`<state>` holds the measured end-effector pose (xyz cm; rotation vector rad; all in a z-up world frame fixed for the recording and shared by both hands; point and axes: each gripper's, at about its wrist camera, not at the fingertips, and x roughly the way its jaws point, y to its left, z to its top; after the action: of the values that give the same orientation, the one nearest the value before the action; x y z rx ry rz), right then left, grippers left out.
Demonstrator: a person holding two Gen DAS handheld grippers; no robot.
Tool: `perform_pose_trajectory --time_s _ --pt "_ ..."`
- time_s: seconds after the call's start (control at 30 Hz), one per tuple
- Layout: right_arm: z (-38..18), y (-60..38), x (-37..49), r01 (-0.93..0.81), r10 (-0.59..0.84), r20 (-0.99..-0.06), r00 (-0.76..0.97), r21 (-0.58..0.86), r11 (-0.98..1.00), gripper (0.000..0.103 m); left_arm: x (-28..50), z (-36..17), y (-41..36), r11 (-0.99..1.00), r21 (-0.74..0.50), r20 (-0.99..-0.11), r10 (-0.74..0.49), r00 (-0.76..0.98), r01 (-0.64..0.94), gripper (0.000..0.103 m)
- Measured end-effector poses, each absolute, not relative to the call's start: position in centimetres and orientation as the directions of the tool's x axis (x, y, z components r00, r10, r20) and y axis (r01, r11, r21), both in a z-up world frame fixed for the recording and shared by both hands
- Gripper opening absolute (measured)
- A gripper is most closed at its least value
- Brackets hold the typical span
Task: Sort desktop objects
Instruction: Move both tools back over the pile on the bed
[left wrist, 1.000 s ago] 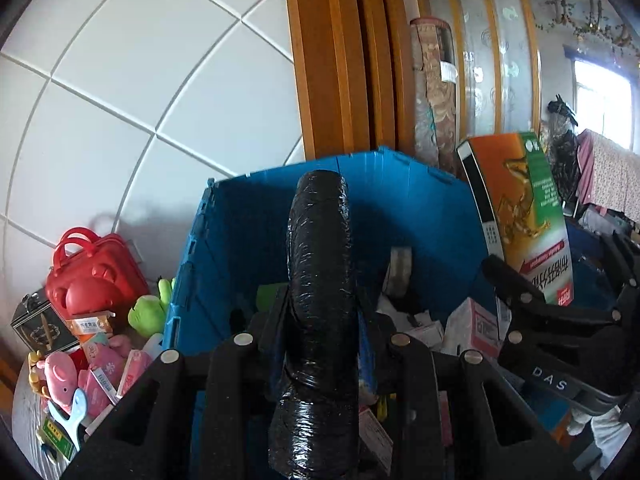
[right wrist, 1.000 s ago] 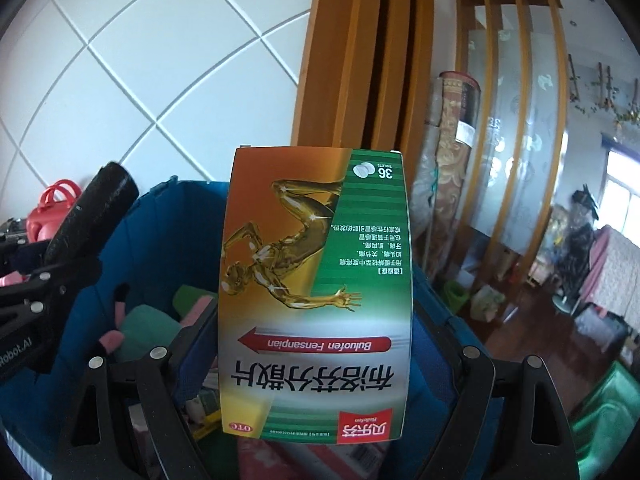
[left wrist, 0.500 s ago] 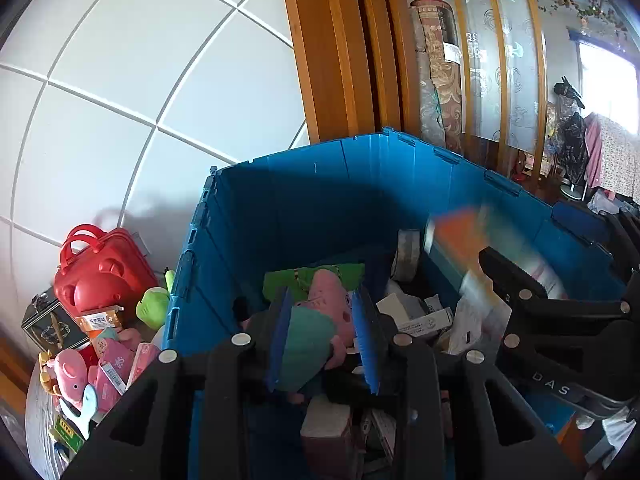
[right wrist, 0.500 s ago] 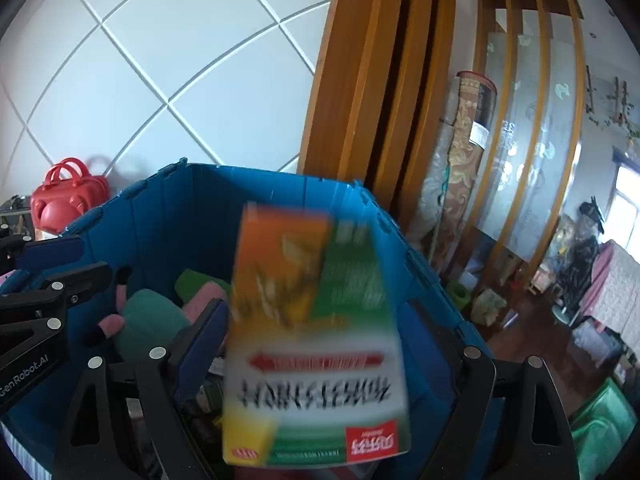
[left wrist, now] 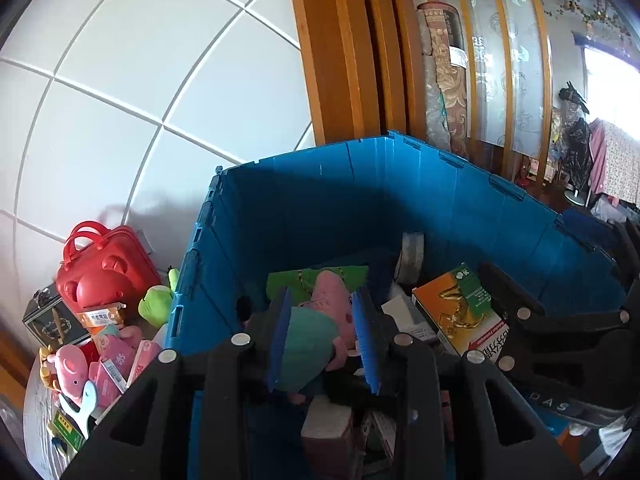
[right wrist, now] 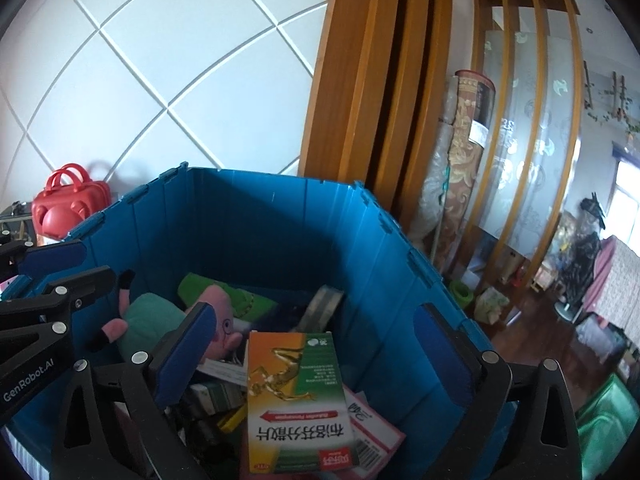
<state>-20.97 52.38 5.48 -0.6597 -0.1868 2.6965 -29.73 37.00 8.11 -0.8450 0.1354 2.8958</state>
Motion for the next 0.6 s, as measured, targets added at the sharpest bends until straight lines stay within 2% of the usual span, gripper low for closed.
perform_pose_trajectory --time_s 0.2,0.33,0.47,0.5,0.53,0.57,0.6 --pt "5.0 51.2 -20.4 -0.368 0.443 -0.343 -0.828 -0.263 -0.892 0.103 -28.5 8.2 36.2 -0.993 0.024 -0.487 0.087 -0.869 -0.113 0.031" --pt "5.0 51.7 -20.3 -0.329 0.381 -0.367 -0.849 -0.199 -0.923 0.103 -27.6 6.7 34.6 -0.995 -0.031 -0.522 0.097 -0.848 -0.095 0.031" --pt "5.5 51.0 -19.9 -0.29 0.313 -0.368 -0.876 -0.118 -0.95 0.103 -24.9 7.2 32.0 -0.996 -0.051 -0.479 0.089 -0.873 -0.073 0.032" --pt "5.7 50.6 -19.7 -0.271 0.288 -0.359 -0.888 -0.098 -0.958 0.103 -24.0 7.6 31.1 -0.998 -0.044 -0.458 0.068 -0.886 -0.054 0.035" --pt "6.1 49.9 -19.3 -0.247 0.26 -0.344 -0.902 -0.08 -0.966 0.103 -23.1 7.9 30.2 -0.999 -0.039 -0.439 0.045 -0.897 -0.03 0.051" --pt "6.4 48.9 -18.9 -0.218 0.229 -0.322 -0.919 -0.069 -0.973 0.103 -22.3 8.1 29.3 -0.999 -0.041 -0.418 0.019 -0.908 -0.002 0.063" --pt "6.6 48.0 -18.5 -0.199 0.21 -0.3 -0.931 -0.066 -0.978 0.103 -21.3 8.4 28.1 -0.998 -0.047 -0.394 -0.009 -0.919 0.03 0.081"
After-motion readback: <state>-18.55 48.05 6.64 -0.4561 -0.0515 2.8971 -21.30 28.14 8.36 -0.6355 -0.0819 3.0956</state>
